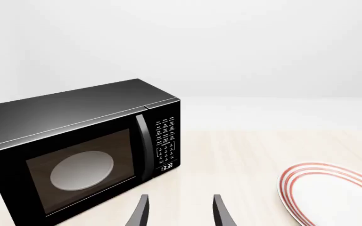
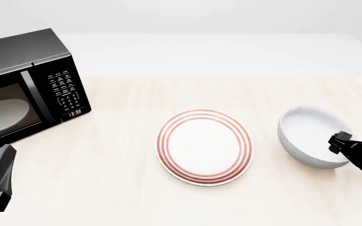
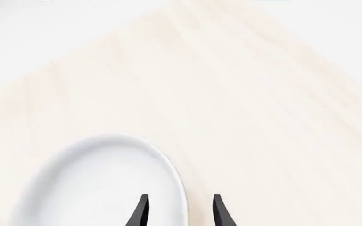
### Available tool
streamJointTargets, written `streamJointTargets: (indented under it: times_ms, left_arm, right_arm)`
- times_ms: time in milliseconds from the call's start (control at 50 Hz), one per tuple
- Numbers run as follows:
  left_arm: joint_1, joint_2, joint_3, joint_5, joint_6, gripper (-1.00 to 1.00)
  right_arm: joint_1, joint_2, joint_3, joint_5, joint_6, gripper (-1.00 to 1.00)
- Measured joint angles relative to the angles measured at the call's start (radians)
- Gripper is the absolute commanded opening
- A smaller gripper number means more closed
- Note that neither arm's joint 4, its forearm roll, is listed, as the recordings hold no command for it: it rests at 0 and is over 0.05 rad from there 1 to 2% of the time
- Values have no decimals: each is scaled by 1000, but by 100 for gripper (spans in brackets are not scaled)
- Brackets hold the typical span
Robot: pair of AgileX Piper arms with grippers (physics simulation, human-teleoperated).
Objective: Put the white bowl to the right of the plate.
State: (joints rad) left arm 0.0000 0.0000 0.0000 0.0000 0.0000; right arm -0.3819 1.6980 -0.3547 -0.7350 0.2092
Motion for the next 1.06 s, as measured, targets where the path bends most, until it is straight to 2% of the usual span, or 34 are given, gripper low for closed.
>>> streamJointTargets:
  times_ms: [160, 320, 440, 640, 920, 1060]
  left_arm:
    - [0, 0, 0, 0, 0, 100]
    - [0, 0, 0, 0, 0, 100]
    - [0, 0, 0, 0, 0, 100]
    - [0, 0, 0, 0, 0, 100]
    - [0, 0, 0, 0, 0, 100]
    - [0, 0, 0, 0, 0, 100]
  right_arm:
    - [3, -78, 18, 42, -5, 100]
    - [12, -240, 52, 134, -12, 100]
    - [43, -428, 75, 236, -24, 100]
    - [154, -844, 136, 389, -105, 100]
    - [280, -1218, 242, 473, -150, 100]
    - [351, -1264, 285, 434, -146, 100]
